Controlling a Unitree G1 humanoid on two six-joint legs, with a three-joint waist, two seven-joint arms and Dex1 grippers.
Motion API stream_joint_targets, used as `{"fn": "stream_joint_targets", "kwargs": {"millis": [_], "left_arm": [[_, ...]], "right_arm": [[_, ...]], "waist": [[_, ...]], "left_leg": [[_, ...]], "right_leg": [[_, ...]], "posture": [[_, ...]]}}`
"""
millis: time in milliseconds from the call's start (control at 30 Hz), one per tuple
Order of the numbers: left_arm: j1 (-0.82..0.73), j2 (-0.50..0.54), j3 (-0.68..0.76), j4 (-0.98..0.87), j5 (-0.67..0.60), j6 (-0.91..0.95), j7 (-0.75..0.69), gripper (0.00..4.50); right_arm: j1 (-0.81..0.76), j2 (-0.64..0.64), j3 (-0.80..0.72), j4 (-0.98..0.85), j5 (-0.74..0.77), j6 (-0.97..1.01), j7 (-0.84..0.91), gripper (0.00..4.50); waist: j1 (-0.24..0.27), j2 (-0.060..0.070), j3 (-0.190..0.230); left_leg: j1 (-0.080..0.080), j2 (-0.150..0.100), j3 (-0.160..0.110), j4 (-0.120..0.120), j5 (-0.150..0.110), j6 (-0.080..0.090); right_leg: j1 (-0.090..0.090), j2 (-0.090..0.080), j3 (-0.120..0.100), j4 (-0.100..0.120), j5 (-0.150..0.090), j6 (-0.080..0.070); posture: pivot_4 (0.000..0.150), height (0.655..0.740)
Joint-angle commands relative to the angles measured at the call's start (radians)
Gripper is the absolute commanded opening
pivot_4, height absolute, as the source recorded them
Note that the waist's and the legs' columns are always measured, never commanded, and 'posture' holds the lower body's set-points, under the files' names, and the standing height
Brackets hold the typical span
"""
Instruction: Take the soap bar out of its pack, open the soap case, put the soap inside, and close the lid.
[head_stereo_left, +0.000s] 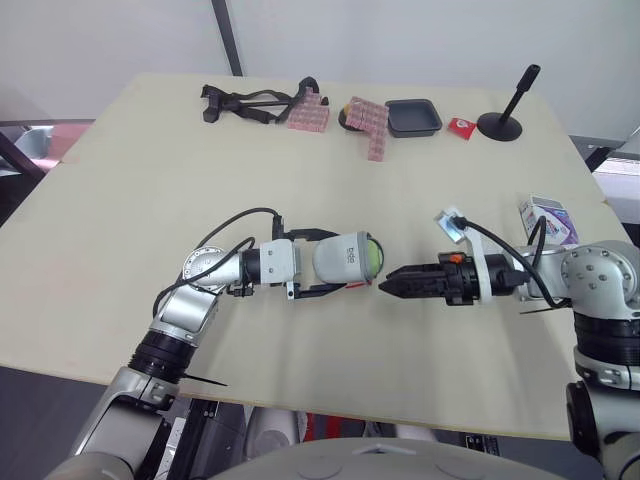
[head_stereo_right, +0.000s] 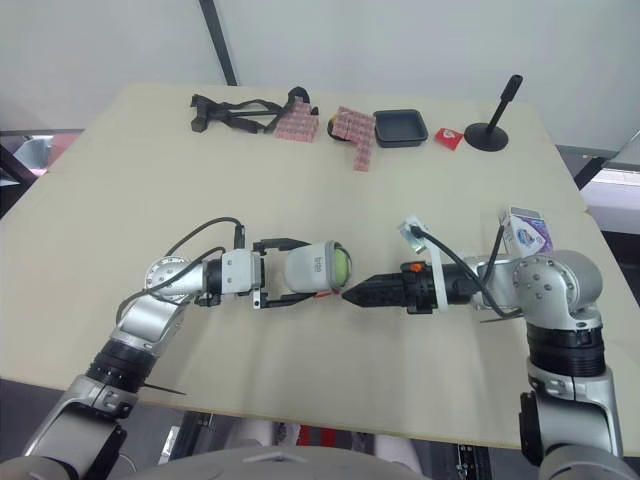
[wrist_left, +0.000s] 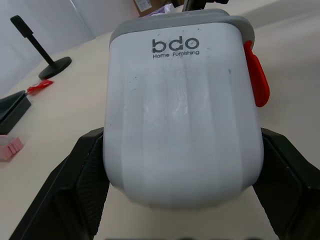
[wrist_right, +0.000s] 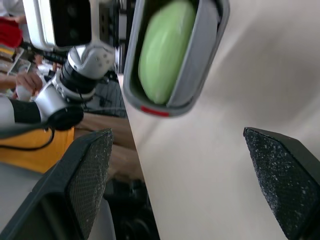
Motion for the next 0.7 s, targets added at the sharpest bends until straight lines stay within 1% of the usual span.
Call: {"fn": "stream_joint_targets", "kwargs": {"millis": [33,367,700], "left_arm": [[-0.011,0.001,0.005,-0.011,0.012,-0.042,0.025,3.45],[-0.019,-0.007,-0.01,0.001,0.031,-0.023,0.048,3.45],[-0.022,-0.011,-0.018,-0.004,0.034,-0.001,0.059,3.45]], "right_arm": [[-0.033,0.03,-0.039,0.005,0.095,0.007,-0.12,4.45],[-0.076,0.094,-0.029,0.013,0.235,0.007,-0.33,4.45],[-0.083,0.164,-0.02,0.035,0.273,0.007,-0.459,4.45]], "waist": [[0.0,0.0,0.0],[-0.002,0.0,0.0],[-0.006,0.0,0.0]], "left_leg": [[0.0,0.0,0.0,0.0,0.0,0.0],[0.002,0.0,0.0,0.0,0.0,0.0],[0.002,0.0,0.0,0.0,0.0,0.0]], "right_leg": [[0.0,0.0,0.0,0.0,0.0,0.0],[0.0,0.0,0.0,0.0,0.0,0.0],[-0.001,0.0,-0.001,-0.001,0.0,0.0]], "posture": [[0.15,0.74],[0.15,0.74],[0.15,0.74]]}}
